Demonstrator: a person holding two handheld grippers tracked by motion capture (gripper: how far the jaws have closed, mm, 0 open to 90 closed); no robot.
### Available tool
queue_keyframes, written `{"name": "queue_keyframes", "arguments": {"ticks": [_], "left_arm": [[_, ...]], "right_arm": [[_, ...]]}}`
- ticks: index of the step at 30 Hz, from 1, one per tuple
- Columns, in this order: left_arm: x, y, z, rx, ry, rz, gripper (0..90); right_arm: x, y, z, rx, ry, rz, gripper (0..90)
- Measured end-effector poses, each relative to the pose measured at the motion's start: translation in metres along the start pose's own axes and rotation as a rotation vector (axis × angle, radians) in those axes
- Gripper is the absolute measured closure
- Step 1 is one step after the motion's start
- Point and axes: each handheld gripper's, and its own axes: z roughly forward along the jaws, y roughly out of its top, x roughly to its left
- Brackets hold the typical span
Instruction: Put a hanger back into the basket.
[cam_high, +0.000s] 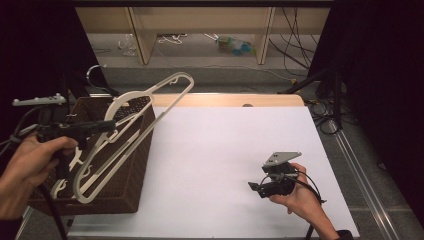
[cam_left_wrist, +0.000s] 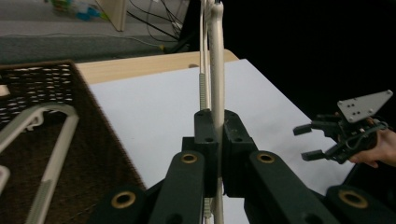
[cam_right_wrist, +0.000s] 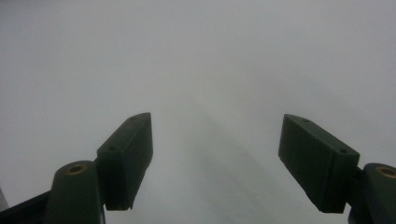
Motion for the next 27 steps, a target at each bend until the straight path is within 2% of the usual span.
{"name": "queue_keyframes", "arguments": {"ticks": [2,3,4,8,9,10,11,15,16,21,25,27], "left_arm": [[0.01,0.001,-0.008,-0.005,0.018,-0.005,86.8],[0.015,0.001,-0.012,-0.013,0.031,-0.012,86.8],[0.021,0.001,-0.017,-0.015,0.037,-0.018,86.8],[0.045,-0.003,-0.03,-0.03,0.082,-0.045,86.8],[0.051,-0.005,-0.032,-0.03,0.087,-0.053,86.8],[0.057,-0.006,-0.034,-0.037,0.094,-0.06,86.8],[0.062,-0.008,-0.036,-0.04,0.099,-0.069,86.8],[0.08,-0.013,-0.039,-0.035,0.112,-0.097,86.8],[0.084,-0.014,-0.039,-0.03,0.116,-0.098,86.8],[0.098,-0.019,-0.038,0.001,0.112,-0.082,86.8],[0.108,-0.021,-0.037,0.008,0.115,-0.083,86.8],[0.113,-0.021,-0.035,0.027,0.122,-0.08,86.8]], "right_arm": [[0.0,-0.001,0.001,-0.01,-0.007,0.004,27.1],[0.002,-0.001,0.0,0.0,0.001,0.027,27.1],[0.001,-0.001,-0.001,0.012,0.008,0.023,27.1],[0.0,-0.003,-0.001,-0.019,-0.007,0.003,27.1],[0.001,-0.003,-0.002,-0.014,-0.001,0.029,27.1],[0.0,-0.003,-0.003,-0.002,0.002,0.024,27.1],[-0.001,-0.003,-0.002,-0.014,-0.003,0.005,27.1],[0.0,-0.005,-0.001,-0.016,-0.006,0.023,27.1],[-0.001,-0.005,-0.002,-0.004,-0.001,0.011,27.1],[0.001,-0.006,-0.002,-0.003,0.002,0.028,27.1],[0.001,-0.007,0.0,-0.008,0.001,0.01,27.1],[0.001,-0.007,-0.001,0.012,0.012,0.011,27.1]]}}
